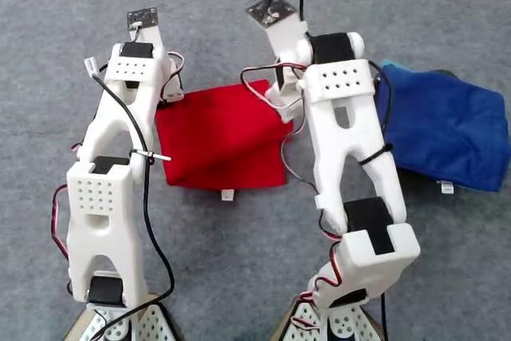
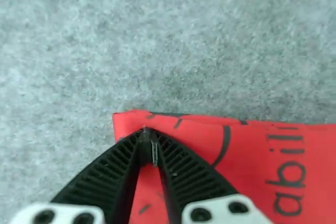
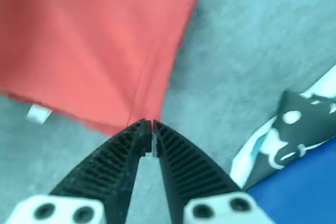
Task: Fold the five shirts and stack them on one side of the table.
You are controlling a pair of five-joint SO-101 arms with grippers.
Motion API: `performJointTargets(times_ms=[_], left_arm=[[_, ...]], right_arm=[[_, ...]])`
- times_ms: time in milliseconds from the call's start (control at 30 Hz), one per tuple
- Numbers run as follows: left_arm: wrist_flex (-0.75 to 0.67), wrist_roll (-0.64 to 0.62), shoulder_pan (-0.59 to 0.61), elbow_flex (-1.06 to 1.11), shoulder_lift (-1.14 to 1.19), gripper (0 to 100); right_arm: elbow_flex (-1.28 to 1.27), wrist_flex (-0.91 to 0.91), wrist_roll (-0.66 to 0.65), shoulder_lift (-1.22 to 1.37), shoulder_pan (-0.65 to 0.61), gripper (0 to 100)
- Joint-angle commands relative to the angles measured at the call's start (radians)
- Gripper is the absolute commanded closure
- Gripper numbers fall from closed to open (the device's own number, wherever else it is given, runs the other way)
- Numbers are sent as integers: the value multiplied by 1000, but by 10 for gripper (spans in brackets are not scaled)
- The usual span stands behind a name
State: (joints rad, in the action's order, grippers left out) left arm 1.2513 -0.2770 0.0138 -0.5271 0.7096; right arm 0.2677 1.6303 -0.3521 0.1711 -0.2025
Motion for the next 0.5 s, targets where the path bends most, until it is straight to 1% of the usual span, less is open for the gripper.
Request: performJointTargets(times_ms=[0,133,200,233,300,333,467], left_arm=[[-12,2,-10,-1,-61,971],[-6,3,13,-8,-66,971],[-6,3,30,-10,-74,971],[-6,3,42,-12,-75,971],[15,5,70,-38,-81,971],[51,18,84,-67,-95,971],[212,58,124,-189,-146,971]], right_arm=[[50,64,-2,-2,-38,858],[61,130,-6,-12,-58,619],[51,132,-6,-15,-54,530],[47,132,-6,-21,-51,505],[28,132,-6,-38,-46,498],[22,132,-6,-51,-48,506],[31,118,-8,-88,-46,589]])
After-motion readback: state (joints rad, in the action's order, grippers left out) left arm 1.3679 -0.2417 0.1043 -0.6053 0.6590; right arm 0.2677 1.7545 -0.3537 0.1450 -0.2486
